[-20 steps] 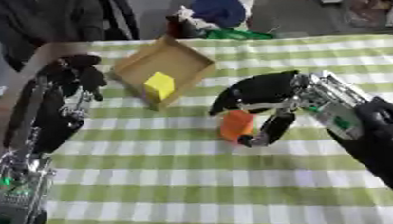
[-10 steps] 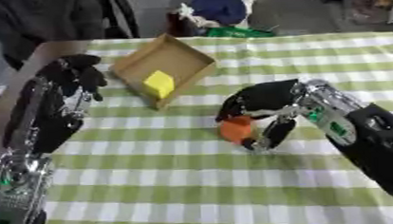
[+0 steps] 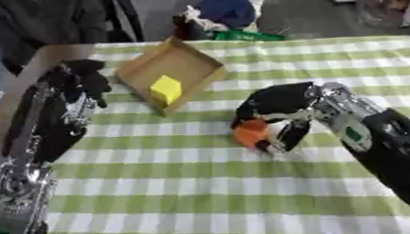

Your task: Pick up objects on the table and place them in the box.

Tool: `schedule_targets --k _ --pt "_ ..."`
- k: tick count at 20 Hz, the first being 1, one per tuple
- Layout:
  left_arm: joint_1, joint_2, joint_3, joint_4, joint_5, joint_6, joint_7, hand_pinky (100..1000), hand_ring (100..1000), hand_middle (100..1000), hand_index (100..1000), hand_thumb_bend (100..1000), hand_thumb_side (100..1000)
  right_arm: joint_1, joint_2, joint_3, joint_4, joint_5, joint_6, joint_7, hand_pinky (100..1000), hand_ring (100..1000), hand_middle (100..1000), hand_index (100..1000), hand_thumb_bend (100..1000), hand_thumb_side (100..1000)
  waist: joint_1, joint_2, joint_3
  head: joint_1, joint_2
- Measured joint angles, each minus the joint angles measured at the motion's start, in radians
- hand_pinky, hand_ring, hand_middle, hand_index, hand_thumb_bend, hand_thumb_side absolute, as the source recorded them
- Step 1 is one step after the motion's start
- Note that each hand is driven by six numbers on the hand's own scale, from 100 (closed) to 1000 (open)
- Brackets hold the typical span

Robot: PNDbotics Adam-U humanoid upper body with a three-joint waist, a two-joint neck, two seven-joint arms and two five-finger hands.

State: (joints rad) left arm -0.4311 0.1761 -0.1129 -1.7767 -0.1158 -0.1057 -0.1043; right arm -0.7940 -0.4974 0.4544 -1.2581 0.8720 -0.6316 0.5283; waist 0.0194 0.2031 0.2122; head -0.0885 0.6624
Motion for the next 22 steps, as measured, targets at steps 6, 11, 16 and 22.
schedule_targets --k 6,11,16,22 --pt "0.0 0.0 0.0 0.0 0.0 0.0 0.0 447 575 526 727 265 604 -0.047 -0.001 -0.03 -0.035 -0.04 0.009 0.007 847 735 562 870 100 100 -0.003 -0.007 -0.002 0.002 0.0" --pt "0.0 0.0 0.0 0.0 0.0 -0.002 -0.004 447 576 526 727 265 603 -0.102 0.011 -0.078 -0.043 -0.051 0.039 0.0 847 727 557 872 100 100 -0.003 -0.012 0.009 0.001 -0.001" --pt "-0.002 -0.005 -0.007 0.0 0.0 -0.002 -0.011 446 576 526 726 266 603 -0.151 0.045 -0.129 0.006 -0.046 0.072 -0.033 846 721 556 875 100 100 -0.003 -0.012 0.034 -0.007 -0.01" --pt "-0.013 -0.018 -0.018 0.0 0.002 -0.004 -0.022 446 575 525 726 266 603 -0.202 0.094 -0.172 0.1 0.0 0.093 -0.089 846 723 562 877 100 100 -0.003 0.002 0.078 -0.034 -0.022"
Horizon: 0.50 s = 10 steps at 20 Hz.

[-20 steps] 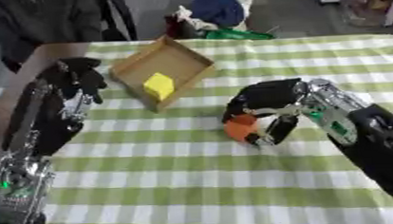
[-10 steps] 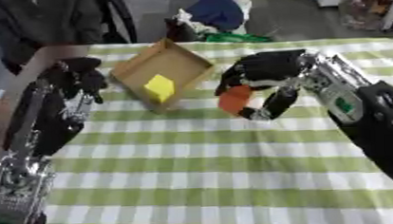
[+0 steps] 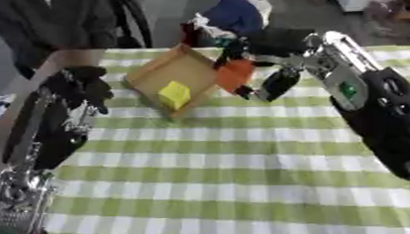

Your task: Pick up objects on the table and place them in the box.

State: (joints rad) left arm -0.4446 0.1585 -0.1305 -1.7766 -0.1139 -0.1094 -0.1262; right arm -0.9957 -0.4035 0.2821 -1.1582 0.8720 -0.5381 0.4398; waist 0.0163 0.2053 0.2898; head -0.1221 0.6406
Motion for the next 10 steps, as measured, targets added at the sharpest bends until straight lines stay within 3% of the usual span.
schedule_targets --k 10 --pt "-0.014 -0.009 -0.008 -0.001 0.008 -0.001 -0.01 445 575 524 726 266 605 -0.057 0.059 -0.048 0.123 0.094 0.014 -0.089 848 725 565 880 100 100 -0.009 0.035 0.058 -0.063 -0.016"
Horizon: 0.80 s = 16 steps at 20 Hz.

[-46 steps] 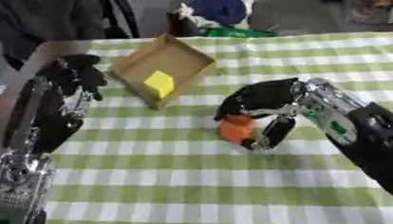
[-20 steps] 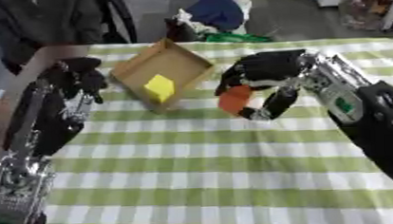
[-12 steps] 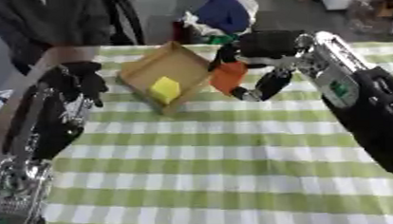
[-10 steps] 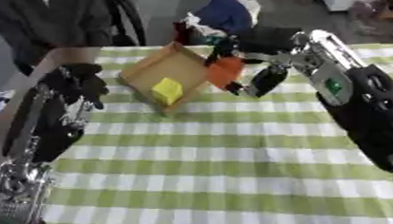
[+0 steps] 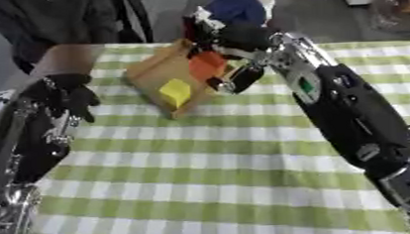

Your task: Pick up objects on the table and place them in the box.

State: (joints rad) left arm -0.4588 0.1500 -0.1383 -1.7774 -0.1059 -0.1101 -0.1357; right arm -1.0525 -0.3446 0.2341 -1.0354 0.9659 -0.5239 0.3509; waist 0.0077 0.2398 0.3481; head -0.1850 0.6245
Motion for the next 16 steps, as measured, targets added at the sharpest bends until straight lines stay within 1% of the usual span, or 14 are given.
schedule_targets --k 4,9,15,16 --pt "-0.004 -0.001 0.0 -0.001 0.001 0.0 -0.003 445 575 524 726 265 606 -0.01 0.022 -0.006 0.028 0.026 -0.002 -0.028 848 729 574 880 100 100 -0.005 0.008 0.016 -0.015 -0.002" --pt "-0.007 -0.009 0.0 -0.006 0.001 0.0 -0.004 445 575 524 726 265 606 -0.022 0.05 -0.006 0.04 0.057 -0.007 -0.056 847 729 579 881 100 100 -0.012 0.012 0.029 -0.027 -0.004" --pt "-0.009 -0.009 0.0 -0.007 0.006 0.0 -0.007 445 574 524 725 264 605 -0.022 0.081 -0.006 0.068 0.086 -0.01 -0.072 847 732 589 883 100 100 -0.017 0.016 0.044 -0.041 -0.011" --pt "-0.009 -0.009 0.0 -0.009 0.007 0.0 -0.007 444 574 524 725 248 600 -0.022 0.084 -0.007 0.073 0.092 -0.009 -0.075 846 731 590 883 100 100 -0.017 0.018 0.045 -0.044 -0.011"
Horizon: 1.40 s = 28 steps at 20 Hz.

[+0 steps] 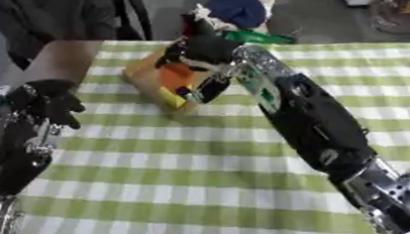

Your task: Pick up objects on the table and place them in the box.

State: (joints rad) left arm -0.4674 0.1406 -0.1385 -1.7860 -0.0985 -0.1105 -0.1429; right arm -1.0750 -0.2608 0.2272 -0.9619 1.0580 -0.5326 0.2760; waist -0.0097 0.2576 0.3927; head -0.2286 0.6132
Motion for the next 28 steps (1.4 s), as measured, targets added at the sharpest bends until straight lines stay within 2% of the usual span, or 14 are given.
schedule_targets --k 5,7,8,9,14,15,16,17,23,28 --pt "0.0 0.0 0.0 -0.003 0.001 0.0 0.0 444 574 523 725 263 607 0.0 0.002 -0.012 0.028 0.03 0.012 -0.024 845 736 617 891 100 100 -0.008 0.01 0.007 -0.004 -0.007" --pt "0.0 0.0 0.0 -0.003 0.001 0.0 0.0 444 574 523 725 263 608 -0.003 0.002 -0.019 0.038 0.044 0.02 -0.038 844 742 677 902 100 100 -0.011 0.011 0.008 -0.005 -0.009" --pt "0.0 0.0 0.0 -0.003 0.002 0.0 0.0 444 574 523 725 263 608 -0.005 0.003 -0.022 0.043 0.051 0.024 -0.048 844 742 677 902 100 100 -0.012 0.012 0.009 -0.005 -0.009" --pt "0.0 0.0 0.0 -0.003 0.002 0.0 0.0 444 574 523 725 263 608 -0.007 0.004 -0.025 0.046 0.057 0.027 -0.056 849 758 747 919 100 100 -0.013 0.013 0.009 -0.005 -0.009" --pt "-0.001 0.0 0.0 -0.003 0.002 0.0 0.0 444 574 523 725 261 608 -0.007 0.008 -0.03 0.055 0.084 0.031 -0.084 876 811 914 964 100 100 -0.017 0.014 0.009 -0.005 -0.013" --pt "-0.001 0.0 0.0 -0.003 0.002 0.0 0.0 444 574 523 725 262 608 -0.007 0.008 -0.03 0.055 0.087 0.031 -0.087 880 819 947 971 100 124 -0.017 0.014 0.008 -0.005 -0.015" --pt "-0.001 0.0 0.0 -0.003 0.002 0.0 0.0 444 574 523 725 262 608 -0.007 0.008 -0.03 0.055 0.091 0.031 -0.092 880 819 946 971 100 105 -0.018 0.014 0.007 -0.004 -0.016" --pt "-0.001 0.0 0.0 -0.003 0.002 0.0 0.0 444 573 523 725 262 608 -0.007 0.008 -0.03 0.055 0.095 0.032 -0.096 889 835 985 981 125 154 -0.018 0.015 0.007 -0.004 -0.016" --pt "-0.001 0.0 0.0 -0.003 0.002 0.0 0.0 444 574 523 725 260 608 -0.007 0.004 -0.03 0.023 0.117 0.052 -0.169 893 843 1000 990 235 202 -0.019 0.014 0.0 0.001 -0.017" --pt "0.0 0.0 0.001 -0.003 0.002 0.0 0.0 445 574 523 725 260 608 -0.007 -0.002 -0.023 -0.005 0.148 0.092 -0.262 893 847 1000 986 268 238 -0.023 0.013 -0.004 0.005 -0.018"
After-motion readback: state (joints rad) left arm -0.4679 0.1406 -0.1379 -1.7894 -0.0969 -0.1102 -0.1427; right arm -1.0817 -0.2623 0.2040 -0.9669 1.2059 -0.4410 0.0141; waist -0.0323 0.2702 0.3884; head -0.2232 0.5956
